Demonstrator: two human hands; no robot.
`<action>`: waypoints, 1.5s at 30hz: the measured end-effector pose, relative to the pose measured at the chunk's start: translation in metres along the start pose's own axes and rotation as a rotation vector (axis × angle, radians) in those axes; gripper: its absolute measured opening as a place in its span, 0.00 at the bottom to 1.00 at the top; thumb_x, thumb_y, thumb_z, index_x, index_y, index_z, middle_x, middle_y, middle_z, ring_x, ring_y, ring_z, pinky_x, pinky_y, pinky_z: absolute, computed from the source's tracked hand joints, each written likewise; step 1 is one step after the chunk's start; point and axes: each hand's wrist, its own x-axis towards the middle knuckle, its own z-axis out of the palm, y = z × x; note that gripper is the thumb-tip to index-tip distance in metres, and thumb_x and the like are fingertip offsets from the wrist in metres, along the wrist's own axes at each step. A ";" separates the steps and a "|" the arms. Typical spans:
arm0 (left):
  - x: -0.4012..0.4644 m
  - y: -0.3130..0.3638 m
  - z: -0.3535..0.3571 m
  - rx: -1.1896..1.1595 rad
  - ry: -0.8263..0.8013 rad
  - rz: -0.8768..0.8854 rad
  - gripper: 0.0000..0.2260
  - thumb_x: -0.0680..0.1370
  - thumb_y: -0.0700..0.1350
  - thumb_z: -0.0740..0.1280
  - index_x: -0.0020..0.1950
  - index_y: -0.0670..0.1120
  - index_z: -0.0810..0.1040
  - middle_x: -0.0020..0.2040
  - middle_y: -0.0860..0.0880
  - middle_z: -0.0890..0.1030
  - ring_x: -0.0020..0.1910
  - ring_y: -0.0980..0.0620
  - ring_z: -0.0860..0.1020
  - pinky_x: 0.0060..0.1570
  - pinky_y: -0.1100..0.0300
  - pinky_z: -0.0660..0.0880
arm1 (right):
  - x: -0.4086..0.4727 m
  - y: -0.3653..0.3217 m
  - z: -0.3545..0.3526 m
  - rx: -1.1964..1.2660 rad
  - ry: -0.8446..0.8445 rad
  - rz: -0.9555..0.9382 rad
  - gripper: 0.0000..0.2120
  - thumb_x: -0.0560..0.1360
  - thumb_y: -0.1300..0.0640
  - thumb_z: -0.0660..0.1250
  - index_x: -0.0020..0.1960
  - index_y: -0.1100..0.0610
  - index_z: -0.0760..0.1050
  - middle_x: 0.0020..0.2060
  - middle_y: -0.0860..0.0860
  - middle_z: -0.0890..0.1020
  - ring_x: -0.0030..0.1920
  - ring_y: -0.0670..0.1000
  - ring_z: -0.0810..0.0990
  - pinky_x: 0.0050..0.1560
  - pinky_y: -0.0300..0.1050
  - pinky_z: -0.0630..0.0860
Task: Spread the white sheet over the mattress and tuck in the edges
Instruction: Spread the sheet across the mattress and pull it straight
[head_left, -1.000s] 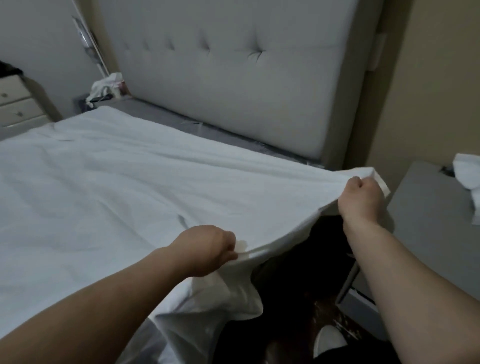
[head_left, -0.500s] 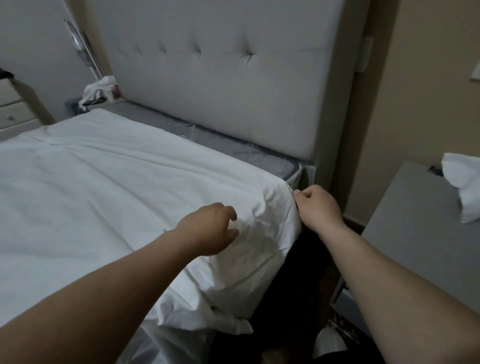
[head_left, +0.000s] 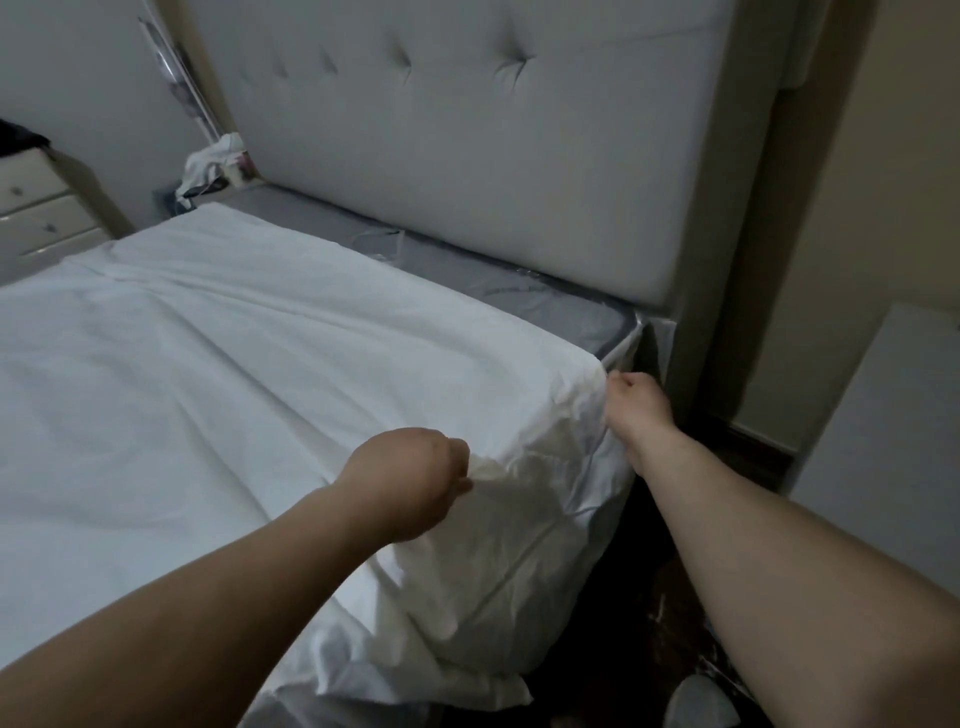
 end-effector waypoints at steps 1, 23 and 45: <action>-0.001 -0.003 -0.003 -0.007 -0.040 0.014 0.14 0.85 0.57 0.59 0.53 0.48 0.77 0.46 0.48 0.80 0.45 0.47 0.78 0.39 0.55 0.70 | 0.000 0.000 0.000 -0.017 -0.018 0.012 0.18 0.83 0.47 0.58 0.45 0.59 0.78 0.44 0.58 0.80 0.48 0.59 0.79 0.49 0.48 0.76; -0.022 -0.011 -0.030 0.023 -0.270 0.057 0.13 0.84 0.54 0.61 0.52 0.48 0.81 0.48 0.49 0.82 0.49 0.47 0.80 0.45 0.55 0.74 | -0.033 -0.022 -0.046 0.147 -0.356 0.198 0.13 0.73 0.60 0.74 0.54 0.66 0.84 0.50 0.63 0.86 0.48 0.59 0.85 0.55 0.56 0.81; -0.027 -0.008 -0.014 -0.218 -0.102 -0.114 0.24 0.81 0.60 0.63 0.76 0.53 0.68 0.74 0.50 0.70 0.68 0.45 0.73 0.63 0.50 0.73 | -0.122 -0.095 -0.013 -0.357 -0.135 -0.908 0.13 0.83 0.45 0.63 0.59 0.49 0.81 0.50 0.52 0.87 0.52 0.60 0.83 0.52 0.54 0.79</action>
